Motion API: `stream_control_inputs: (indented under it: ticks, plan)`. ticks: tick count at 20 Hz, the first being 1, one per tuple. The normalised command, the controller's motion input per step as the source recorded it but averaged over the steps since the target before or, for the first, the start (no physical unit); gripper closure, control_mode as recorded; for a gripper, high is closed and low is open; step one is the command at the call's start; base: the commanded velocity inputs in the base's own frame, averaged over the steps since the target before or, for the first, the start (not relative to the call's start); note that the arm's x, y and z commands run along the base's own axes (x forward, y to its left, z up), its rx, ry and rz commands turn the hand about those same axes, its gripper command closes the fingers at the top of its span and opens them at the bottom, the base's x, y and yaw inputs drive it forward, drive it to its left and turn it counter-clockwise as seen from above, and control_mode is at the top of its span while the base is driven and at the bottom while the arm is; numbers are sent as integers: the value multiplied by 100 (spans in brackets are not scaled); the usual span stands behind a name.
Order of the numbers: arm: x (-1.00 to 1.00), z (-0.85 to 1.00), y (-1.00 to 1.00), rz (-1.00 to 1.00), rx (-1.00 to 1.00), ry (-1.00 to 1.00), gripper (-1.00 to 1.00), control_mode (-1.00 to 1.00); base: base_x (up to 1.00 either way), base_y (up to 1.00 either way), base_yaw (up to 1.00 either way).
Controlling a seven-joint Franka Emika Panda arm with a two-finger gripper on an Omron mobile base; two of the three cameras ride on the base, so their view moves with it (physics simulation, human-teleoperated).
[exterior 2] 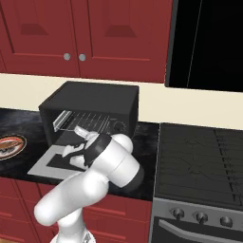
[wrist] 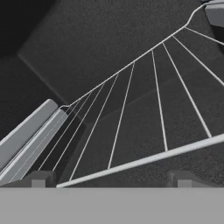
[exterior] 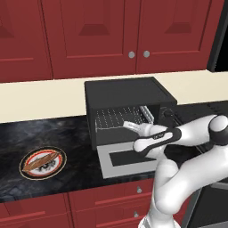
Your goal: Pull the toaster oven rack outwards. Pick up the baguette from the plate and place it on the toaster oven rack. Close the toaster oven door fully and set the temperature to the lowest setting.
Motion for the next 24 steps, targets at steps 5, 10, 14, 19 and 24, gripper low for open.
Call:
stream_control_inputs:
  ticks: [5,10,14,19,24]
  plan:
    - [5,10,13,-6,0,0,-100,-100,0,0,0]
    - [11,3,13,-4,0,0,-100,-100,0,0,0]
    - [29,0,5,-6,0,1,-100,-100,0,0,0]
    - [50,0,11,-11,0,5,100,-100,0,0,0]
    - [14,0,0,-2,0,1,100,-100,0,0,0]
